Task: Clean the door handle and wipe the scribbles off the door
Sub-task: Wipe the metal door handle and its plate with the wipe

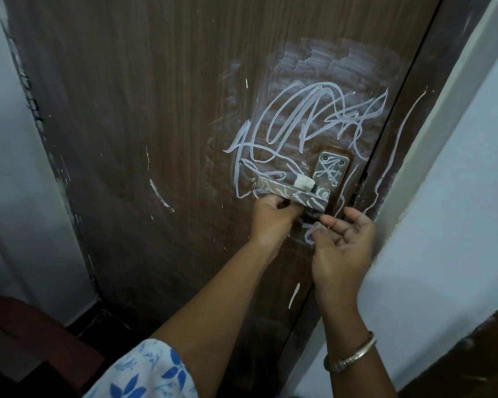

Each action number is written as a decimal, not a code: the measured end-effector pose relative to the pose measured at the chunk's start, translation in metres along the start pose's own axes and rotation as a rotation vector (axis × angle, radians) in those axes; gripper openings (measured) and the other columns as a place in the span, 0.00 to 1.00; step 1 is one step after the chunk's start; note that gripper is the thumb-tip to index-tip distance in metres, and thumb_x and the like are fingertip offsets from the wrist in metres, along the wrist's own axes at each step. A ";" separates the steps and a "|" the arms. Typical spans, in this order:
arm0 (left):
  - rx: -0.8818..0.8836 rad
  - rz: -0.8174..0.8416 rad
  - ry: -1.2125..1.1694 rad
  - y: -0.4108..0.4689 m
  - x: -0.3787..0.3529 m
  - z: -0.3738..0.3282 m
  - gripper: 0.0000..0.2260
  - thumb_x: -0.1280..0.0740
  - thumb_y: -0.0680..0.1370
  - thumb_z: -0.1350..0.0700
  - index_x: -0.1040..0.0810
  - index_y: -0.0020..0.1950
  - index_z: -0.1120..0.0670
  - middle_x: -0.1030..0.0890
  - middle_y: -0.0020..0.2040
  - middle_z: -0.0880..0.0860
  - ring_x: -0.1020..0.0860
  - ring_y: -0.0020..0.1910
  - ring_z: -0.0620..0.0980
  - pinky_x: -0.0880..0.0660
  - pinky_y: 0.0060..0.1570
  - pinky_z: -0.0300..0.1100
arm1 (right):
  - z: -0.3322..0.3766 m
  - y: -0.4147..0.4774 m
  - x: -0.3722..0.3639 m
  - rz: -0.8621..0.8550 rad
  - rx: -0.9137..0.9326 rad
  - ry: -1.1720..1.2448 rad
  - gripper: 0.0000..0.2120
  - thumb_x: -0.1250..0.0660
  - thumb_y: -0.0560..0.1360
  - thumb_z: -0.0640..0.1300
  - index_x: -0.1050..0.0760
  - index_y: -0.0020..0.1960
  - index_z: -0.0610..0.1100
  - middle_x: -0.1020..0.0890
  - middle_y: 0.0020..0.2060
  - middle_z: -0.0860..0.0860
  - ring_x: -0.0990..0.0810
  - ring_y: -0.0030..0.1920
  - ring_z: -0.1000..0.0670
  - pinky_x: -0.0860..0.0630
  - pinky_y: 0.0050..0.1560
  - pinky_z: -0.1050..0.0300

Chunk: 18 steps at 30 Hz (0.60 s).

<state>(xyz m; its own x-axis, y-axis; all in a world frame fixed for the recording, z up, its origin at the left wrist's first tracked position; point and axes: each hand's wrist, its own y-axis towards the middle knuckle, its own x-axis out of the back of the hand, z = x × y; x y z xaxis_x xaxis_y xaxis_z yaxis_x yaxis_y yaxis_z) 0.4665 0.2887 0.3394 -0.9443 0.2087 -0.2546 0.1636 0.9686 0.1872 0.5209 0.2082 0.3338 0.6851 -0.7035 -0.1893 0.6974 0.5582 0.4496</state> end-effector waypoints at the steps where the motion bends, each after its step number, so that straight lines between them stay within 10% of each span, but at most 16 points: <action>1: -0.016 0.010 0.017 -0.002 0.000 0.003 0.02 0.32 0.73 0.67 0.20 0.44 0.65 0.19 0.39 0.60 0.21 0.38 0.52 0.24 0.39 0.43 | -0.001 0.000 0.000 0.001 -0.001 -0.002 0.21 0.33 0.72 0.30 0.34 0.58 0.48 0.21 0.44 0.50 0.20 0.41 0.54 0.24 0.40 0.68; 18: -0.059 -0.070 -0.125 0.008 -0.001 0.012 0.07 0.30 0.68 0.73 0.24 0.38 0.63 0.20 0.30 0.54 0.22 0.27 0.46 0.25 0.29 0.37 | -0.007 -0.002 0.012 0.041 -0.011 -0.015 0.23 0.33 0.72 0.30 0.35 0.59 0.49 0.20 0.44 0.49 0.20 0.41 0.54 0.23 0.41 0.65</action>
<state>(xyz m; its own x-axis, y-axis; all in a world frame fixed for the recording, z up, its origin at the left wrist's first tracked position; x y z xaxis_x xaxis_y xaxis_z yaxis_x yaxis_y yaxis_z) 0.4718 0.2981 0.3300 -0.9091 0.1598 -0.3847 0.0783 0.9726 0.2191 0.5292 0.2012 0.3244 0.7097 -0.6866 -0.1576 0.6712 0.5912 0.4472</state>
